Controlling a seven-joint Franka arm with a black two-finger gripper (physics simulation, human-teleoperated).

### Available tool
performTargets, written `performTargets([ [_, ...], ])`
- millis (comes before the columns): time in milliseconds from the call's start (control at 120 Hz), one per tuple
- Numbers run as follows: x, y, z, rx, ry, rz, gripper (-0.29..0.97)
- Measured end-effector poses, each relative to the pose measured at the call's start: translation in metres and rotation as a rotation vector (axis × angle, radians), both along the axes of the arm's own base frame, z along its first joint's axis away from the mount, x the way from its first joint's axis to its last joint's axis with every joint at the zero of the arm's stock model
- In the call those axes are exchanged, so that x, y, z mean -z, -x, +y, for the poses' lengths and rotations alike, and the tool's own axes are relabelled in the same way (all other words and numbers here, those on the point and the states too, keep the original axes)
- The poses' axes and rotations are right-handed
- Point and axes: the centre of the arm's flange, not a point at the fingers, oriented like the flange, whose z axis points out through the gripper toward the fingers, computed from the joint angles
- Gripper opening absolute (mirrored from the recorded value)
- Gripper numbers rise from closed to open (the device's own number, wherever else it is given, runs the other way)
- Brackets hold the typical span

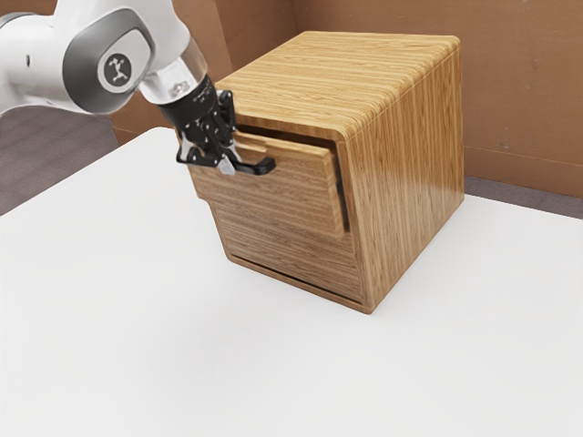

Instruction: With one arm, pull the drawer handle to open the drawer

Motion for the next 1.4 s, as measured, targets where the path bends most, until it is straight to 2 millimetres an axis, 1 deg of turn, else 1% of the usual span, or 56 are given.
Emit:
performTargets([
  [42, -0.003, 0.004, -0.001, -0.003, 0.001, 0.004, -0.08],
  [133, -0.001, 0.01, -0.002, -0.012, 0.008, 0.021, -0.1],
  [242, 0.001, 0.028, -0.001, -0.025, 0.018, 0.036, -0.11],
  [300, -0.002, 0.041, -0.002, -0.031, 0.022, 0.036, -0.11],
  [450, -0.001, 0.065, -0.022, -0.011, 0.031, 0.034, -0.11],
  [550, 0.005, 0.078, -0.028, -0.009, 0.037, 0.035, -0.11],
  [658, 0.003, 0.093, -0.028, -0.018, 0.041, 0.018, -0.09],
  [692, 0.001, 0.098, -0.028, -0.022, 0.043, 0.01, -0.08],
  [700, 0.0, 0.099, -0.028, -0.023, 0.043, 0.008, -0.06],
  [717, -0.001, 0.102, -0.028, -0.023, 0.044, 0.005, -0.07],
  [917, 0.004, 0.128, -0.028, -0.044, 0.064, -0.004, -0.07],
  [1017, 0.007, 0.144, -0.027, -0.054, 0.075, -0.004, -0.11],
  [1192, 0.008, 0.169, -0.028, -0.068, 0.085, -0.016, -0.1],
  [1350, 0.012, 0.186, -0.028, -0.078, 0.092, -0.016, -0.11],
  [1400, 0.011, 0.191, -0.033, -0.076, 0.09, -0.021, -0.1],
])
